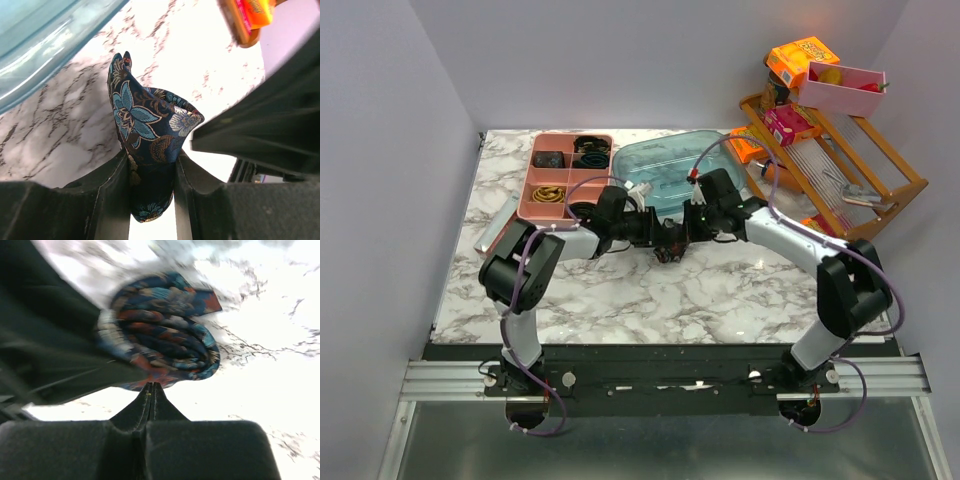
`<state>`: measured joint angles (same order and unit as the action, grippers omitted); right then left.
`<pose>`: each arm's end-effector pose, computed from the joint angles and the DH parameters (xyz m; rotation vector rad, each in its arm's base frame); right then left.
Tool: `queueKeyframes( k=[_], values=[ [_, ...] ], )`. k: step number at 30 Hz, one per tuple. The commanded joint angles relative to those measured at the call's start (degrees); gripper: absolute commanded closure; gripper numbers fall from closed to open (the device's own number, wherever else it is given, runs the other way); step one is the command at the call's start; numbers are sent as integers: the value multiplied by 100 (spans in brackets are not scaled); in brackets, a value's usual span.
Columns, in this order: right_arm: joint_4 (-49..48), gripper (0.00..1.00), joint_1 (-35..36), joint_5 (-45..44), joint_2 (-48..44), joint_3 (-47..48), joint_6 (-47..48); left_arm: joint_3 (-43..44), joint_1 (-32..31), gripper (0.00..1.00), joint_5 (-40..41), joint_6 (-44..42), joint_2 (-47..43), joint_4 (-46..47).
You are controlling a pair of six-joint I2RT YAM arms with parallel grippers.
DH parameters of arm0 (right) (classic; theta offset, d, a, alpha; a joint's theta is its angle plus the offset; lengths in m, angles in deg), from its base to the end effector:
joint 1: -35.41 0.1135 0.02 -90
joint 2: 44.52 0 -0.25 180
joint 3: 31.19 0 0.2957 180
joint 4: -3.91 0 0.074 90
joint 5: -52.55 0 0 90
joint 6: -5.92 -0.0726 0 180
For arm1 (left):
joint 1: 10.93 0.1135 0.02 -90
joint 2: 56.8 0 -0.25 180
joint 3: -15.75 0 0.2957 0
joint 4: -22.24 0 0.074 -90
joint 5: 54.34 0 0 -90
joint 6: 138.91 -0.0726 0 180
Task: Roll the ties
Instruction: Pick up the tie at the center of the board, then place the tie in the storage box.
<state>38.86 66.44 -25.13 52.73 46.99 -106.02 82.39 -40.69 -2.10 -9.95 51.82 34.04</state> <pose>0.3486 0.2278 0.1476 -0.2972 2.5871 0.6283 0.3540 -0.2536 0.0866 0.2614 2.2834 -1.3688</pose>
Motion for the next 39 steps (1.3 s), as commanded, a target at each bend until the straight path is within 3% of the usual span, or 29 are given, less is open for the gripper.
queueKeyframes(
  k=[1,4,5,8,16,20,28,34,39],
  values=[
    [66,96,-9,-212,-741,164,119,8,14,95,-30,33,-569,-74],
    [84,94,-9,-256,-962,146,137,8,102,98,66,33,-850,-136],
    [92,87,-9,-273,-1102,137,145,17,171,98,75,33,-912,-153],
    [75,80,-9,-291,-1322,111,172,113,295,100,181,6,-1167,-329],
    [75,76,0,-204,-1411,207,330,701,988,100,330,-336,-1606,-1198],
    [75,68,0,-19,-1288,357,523,1062,1314,100,629,-713,-1809,-1857],
    [75,66,0,508,-761,901,603,2159,1552,100,2033,-1468,-2099,-3483],
    [75,66,0,895,-322,1367,629,3310,1569,100,2518,-2040,-1810,-4424],
    [66,66,18,1159,65,1886,673,3682,1701,100,2975,-2165,-1625,-4907]
  ],
)
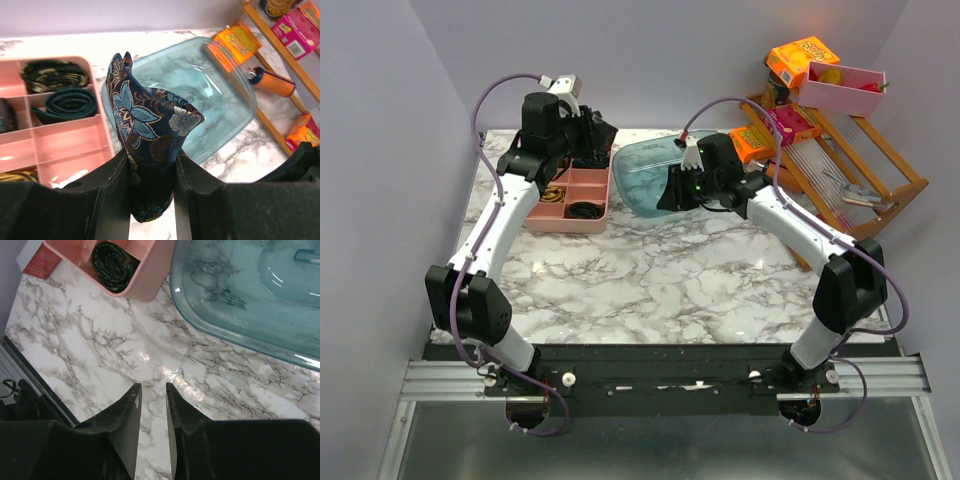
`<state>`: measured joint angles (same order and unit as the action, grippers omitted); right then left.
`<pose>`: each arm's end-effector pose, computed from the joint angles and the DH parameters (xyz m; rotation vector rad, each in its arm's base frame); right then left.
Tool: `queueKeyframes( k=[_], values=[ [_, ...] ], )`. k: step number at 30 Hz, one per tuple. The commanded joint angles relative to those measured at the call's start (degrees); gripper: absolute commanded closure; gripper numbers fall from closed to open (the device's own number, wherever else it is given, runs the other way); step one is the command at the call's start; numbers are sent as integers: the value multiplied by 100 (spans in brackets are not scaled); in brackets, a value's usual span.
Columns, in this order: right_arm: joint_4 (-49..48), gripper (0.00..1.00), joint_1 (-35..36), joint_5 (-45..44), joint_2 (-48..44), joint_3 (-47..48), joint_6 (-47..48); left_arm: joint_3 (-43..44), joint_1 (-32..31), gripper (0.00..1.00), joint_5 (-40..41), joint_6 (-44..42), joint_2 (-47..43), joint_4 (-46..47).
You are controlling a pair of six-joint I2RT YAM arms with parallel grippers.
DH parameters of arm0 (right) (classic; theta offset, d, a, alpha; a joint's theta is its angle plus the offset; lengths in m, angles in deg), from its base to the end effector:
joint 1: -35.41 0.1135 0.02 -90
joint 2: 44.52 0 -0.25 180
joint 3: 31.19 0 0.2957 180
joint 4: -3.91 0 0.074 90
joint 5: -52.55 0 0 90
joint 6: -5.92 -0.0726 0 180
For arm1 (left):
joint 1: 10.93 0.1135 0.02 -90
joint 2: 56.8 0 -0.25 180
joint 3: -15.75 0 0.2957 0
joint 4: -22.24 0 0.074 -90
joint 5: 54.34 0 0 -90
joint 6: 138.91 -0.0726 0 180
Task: Roll the ties
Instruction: Place the tie in the storage box.
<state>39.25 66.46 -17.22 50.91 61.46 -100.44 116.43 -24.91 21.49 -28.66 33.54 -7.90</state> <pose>0.3733 0.2540 0.2603 -0.4951 2.2699 0.8307 0.4307 -0.1255 0.3677 0.0634 1.9566 -0.6350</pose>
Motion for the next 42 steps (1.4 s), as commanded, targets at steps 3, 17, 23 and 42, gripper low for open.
queueKeyframes(
  k=[3,17,23,42],
  values=[
    [44,66,42,526,501,745,186,279,141,100,722,-398,290,-845],
    [220,65,68,913,1600,2073,493,-126,229,100,503,-2355,536,-310],
    [475,65,68,825,1776,2408,739,400,281,100,407,-3588,1046,-336],
    [818,66,15,587,1636,2523,994,2203,1064,100,-2000,-6680,2259,-1925]
  ],
)
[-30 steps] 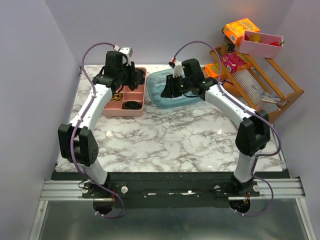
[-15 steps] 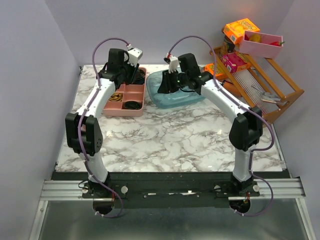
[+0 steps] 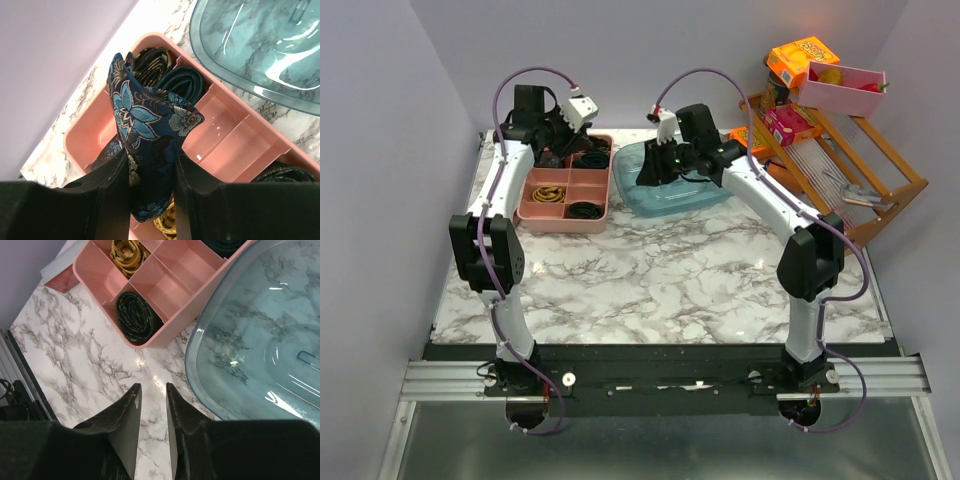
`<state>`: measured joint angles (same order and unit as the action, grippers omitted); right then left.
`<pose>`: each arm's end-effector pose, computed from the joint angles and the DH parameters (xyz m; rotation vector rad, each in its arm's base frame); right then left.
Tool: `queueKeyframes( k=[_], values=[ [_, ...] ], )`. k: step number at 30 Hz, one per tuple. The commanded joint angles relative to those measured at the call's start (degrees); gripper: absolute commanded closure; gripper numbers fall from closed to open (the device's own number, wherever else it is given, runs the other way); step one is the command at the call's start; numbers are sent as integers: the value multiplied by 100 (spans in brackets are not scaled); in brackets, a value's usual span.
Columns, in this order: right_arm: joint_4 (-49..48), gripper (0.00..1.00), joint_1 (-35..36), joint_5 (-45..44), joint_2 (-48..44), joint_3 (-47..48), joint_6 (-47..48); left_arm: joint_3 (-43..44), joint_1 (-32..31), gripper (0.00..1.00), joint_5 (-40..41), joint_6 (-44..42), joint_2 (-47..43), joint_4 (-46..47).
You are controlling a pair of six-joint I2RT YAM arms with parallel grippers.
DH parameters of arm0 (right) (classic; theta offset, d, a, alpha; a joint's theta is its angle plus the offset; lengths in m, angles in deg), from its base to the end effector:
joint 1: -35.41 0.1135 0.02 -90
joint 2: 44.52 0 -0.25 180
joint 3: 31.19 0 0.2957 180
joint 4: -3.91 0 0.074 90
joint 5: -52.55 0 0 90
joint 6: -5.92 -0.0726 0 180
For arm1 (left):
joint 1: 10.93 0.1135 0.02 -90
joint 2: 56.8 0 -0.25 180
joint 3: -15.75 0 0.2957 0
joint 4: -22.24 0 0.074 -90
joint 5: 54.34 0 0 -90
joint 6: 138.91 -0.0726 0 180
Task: Roll the ties
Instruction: Place the tie in the storage box.
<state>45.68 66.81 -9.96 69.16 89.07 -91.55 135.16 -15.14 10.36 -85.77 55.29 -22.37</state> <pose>0.4326 0.3033 0.2966 -0.7397 2.1250 0.9000 0.5147 -0.0690 0.2982 0.9743 1.9221 -0.1631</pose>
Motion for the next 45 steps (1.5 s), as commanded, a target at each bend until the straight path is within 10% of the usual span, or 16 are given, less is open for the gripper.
queueKeyframes(
  k=[1,7,14,45],
  values=[
    [167,66,-20,-129,-233,-273,105,391,87,100,-924,-1129,180,-619],
    [131,66,-20,-112,-330,-449,122,1376,96,100,-1582,-2875,848,-2570],
    [140,66,-28,-235,-382,-502,158,728,96,100,-1505,-3432,604,-2721],
    [140,66,-20,-305,-216,-598,149,506,-45,100,-1329,-3302,1306,-2852]
  ],
)
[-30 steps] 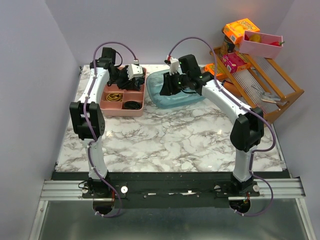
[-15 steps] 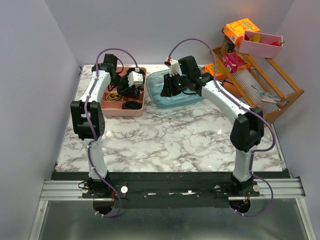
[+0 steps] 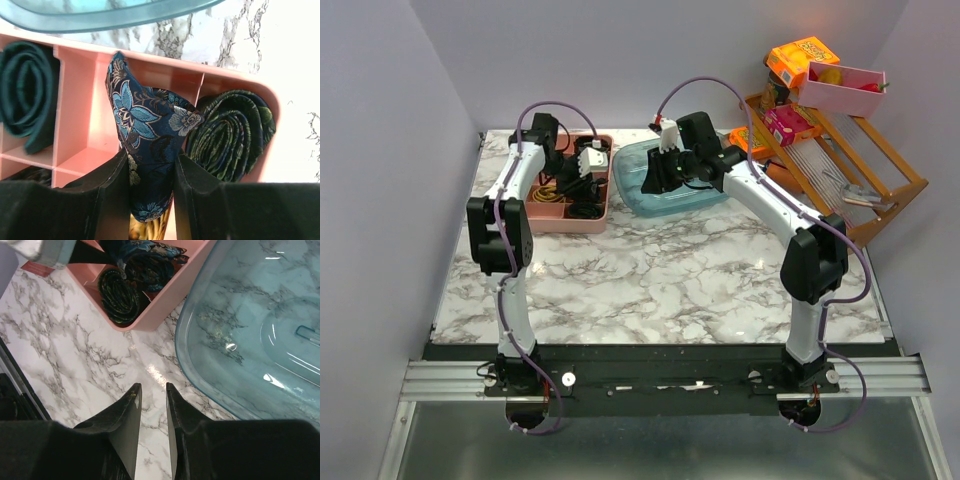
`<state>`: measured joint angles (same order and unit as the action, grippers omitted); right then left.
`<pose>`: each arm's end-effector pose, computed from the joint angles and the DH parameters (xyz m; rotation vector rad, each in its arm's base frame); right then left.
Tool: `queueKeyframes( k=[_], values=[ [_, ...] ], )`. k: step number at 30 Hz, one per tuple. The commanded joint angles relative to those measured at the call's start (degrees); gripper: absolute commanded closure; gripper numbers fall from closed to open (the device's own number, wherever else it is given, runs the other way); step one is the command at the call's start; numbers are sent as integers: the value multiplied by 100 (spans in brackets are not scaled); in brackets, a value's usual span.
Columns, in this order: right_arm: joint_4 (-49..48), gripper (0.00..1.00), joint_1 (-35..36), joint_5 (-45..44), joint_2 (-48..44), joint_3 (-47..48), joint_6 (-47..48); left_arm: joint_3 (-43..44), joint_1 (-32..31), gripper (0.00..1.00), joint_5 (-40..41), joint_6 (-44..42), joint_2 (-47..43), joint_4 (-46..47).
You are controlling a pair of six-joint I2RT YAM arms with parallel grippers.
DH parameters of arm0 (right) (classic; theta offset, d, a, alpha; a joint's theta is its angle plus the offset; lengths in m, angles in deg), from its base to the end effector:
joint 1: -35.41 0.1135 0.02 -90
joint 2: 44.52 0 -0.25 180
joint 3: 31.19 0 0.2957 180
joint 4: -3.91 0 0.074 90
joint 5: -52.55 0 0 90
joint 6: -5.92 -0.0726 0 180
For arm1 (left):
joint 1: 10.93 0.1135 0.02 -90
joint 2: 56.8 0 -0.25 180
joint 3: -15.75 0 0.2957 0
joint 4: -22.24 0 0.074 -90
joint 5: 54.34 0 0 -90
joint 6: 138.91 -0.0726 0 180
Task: Roll the ties
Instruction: Place the tie in the storage box.
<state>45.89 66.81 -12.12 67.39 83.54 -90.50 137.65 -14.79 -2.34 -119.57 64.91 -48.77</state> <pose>0.4250 0.2958 0.2718 -0.7381 2.1949 0.8441 0.4861 -0.0776 0.2032 1.6063 1.8748 -0.4793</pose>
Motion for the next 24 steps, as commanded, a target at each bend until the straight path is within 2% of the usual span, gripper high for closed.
queueKeyframes(
  k=[1,19,24],
  values=[
    [118,66,-20,-89,-47,-45,53,292,-97,100,-32,87,432,-221],
    [118,66,-20,-124,-12,-63,26,363,-317,100,451,271,916,-573],
    [118,66,-20,-71,32,-54,26,83,-317,100,732,324,854,-512]
  ],
)
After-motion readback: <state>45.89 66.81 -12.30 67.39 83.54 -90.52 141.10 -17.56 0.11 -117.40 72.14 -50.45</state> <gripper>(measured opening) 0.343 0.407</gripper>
